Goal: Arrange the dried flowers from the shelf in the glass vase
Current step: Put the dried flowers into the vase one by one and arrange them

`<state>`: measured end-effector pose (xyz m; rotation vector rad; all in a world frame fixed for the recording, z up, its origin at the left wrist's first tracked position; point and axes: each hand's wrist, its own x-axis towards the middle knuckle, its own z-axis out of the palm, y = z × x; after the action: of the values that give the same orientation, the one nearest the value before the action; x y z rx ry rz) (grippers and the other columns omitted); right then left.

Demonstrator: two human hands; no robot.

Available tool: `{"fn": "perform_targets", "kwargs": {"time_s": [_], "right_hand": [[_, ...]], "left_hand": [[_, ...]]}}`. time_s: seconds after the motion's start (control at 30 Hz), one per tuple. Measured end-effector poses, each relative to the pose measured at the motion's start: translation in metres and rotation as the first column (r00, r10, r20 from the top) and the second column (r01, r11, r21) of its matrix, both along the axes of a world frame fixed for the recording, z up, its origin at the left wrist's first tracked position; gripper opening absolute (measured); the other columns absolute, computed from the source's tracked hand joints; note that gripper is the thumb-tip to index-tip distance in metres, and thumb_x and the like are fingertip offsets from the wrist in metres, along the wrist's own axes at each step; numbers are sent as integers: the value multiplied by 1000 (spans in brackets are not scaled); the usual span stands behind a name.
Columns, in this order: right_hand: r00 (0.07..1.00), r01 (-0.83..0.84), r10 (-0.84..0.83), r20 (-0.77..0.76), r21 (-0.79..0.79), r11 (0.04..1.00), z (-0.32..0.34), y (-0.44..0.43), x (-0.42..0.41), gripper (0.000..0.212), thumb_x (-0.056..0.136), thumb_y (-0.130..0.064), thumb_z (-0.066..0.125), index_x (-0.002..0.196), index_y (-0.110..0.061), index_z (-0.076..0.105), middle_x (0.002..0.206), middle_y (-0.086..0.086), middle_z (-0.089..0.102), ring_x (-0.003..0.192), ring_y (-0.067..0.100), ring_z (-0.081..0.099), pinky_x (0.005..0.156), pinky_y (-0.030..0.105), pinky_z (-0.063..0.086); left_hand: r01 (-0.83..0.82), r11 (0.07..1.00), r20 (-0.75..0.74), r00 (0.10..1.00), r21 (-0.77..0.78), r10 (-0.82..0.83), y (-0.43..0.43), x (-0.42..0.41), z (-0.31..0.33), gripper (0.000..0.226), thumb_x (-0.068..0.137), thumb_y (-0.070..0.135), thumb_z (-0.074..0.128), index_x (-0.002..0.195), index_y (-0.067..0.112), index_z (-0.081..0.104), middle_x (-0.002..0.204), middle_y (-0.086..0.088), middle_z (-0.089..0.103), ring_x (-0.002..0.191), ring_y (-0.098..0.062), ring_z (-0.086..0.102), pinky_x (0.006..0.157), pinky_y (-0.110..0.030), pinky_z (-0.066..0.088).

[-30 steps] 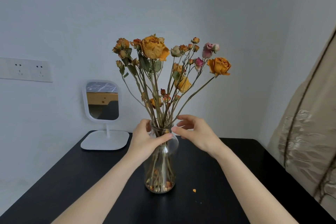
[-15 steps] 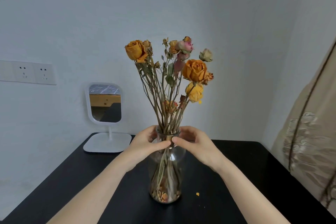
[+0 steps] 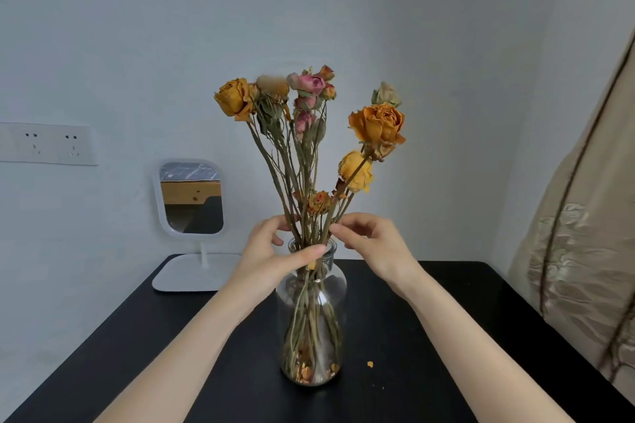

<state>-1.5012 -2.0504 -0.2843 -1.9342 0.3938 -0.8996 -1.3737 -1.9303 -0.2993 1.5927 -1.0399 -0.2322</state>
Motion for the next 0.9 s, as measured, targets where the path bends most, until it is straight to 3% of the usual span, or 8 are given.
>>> {"fn": "perform_targets", "kwargs": {"time_s": [0.23, 0.33, 0.43, 0.53, 0.63, 0.73, 0.83, 0.9], "right_hand": [[995, 18, -20, 97, 28, 999, 7, 4, 4, 15, 84, -16, 67, 70, -13, 65, 65, -4, 59, 59, -1, 50, 66, 12, 44], [988, 27, -32, 148, 37, 999, 8, 5, 4, 16, 84, -16, 67, 68, -15, 65, 67, 3, 58, 61, 4, 50, 69, 16, 45], [987, 11, -19, 159, 49, 999, 4, 7, 2, 7, 82, -12, 69, 78, -7, 68, 70, 15, 55, 66, 10, 51, 73, 19, 45], [997, -11, 11, 80, -6, 1000, 1, 6, 0, 13, 79, -9, 72, 84, 1, 65, 79, 24, 60, 71, 13, 54, 71, 15, 46], [999, -20, 19, -26, -20, 1000, 2, 5, -1, 23, 77, -17, 75, 94, -5, 64, 79, 9, 59, 69, 9, 53, 63, 8, 44], [999, 3, -4, -42, -14, 1000, 5, 3, -2, 30, 76, -21, 76, 102, -11, 64, 81, 5, 59, 72, 9, 54, 62, 7, 44], [996, -34, 39, -85, 55, 998, 9, 0, -1, 35, 76, -22, 75, 108, -14, 63, 98, 9, 67, 84, 13, 62, 69, 9, 49], [987, -63, 78, -141, 107, 992, 10, -1, 1, 41, 76, -23, 75, 113, -14, 60, 108, 9, 67, 96, 18, 65, 83, 20, 52]], "left_hand": [[-89, 990, 77, 992, -112, 97, -6, 1, 1, 27, 76, 32, 71, 100, 21, 63, 82, 3, 46, 73, -11, 43, 63, -20, 35], [-47, 983, 33, 998, -176, 53, -4, 5, 4, 9, 81, 23, 68, 89, 28, 68, 73, 1, 44, 69, -12, 43, 60, -15, 37], [34, 979, -17, 999, -201, -38, -1, 4, 3, 18, 85, 22, 63, 77, 36, 70, 74, -17, 51, 71, -15, 51, 61, -10, 40], [91, 977, -71, 992, -193, -106, 1, 2, 1, 17, 87, 22, 60, 87, 34, 72, 99, -25, 61, 91, -25, 60, 72, -13, 44], [50, 986, -64, 996, -160, -61, -2, 0, -2, 26, 85, 23, 61, 111, 22, 62, 82, -14, 52, 79, -17, 53, 67, -9, 41], [19, 986, -52, 998, -163, -28, -2, -4, -5, 39, 83, 22, 66, 118, 27, 49, 78, 2, 42, 73, -7, 46, 58, -3, 38], [-12, 989, -14, 1000, -145, 11, 0, -10, -13, 44, 81, 26, 66, 121, 27, 47, 78, 3, 41, 70, -7, 45, 57, -5, 39], [-50, 992, 24, 998, -114, 53, 0, -13, -17, 51, 74, 38, 68, 119, 31, 47, 84, 4, 46, 73, -5, 47, 62, -8, 40]]}}
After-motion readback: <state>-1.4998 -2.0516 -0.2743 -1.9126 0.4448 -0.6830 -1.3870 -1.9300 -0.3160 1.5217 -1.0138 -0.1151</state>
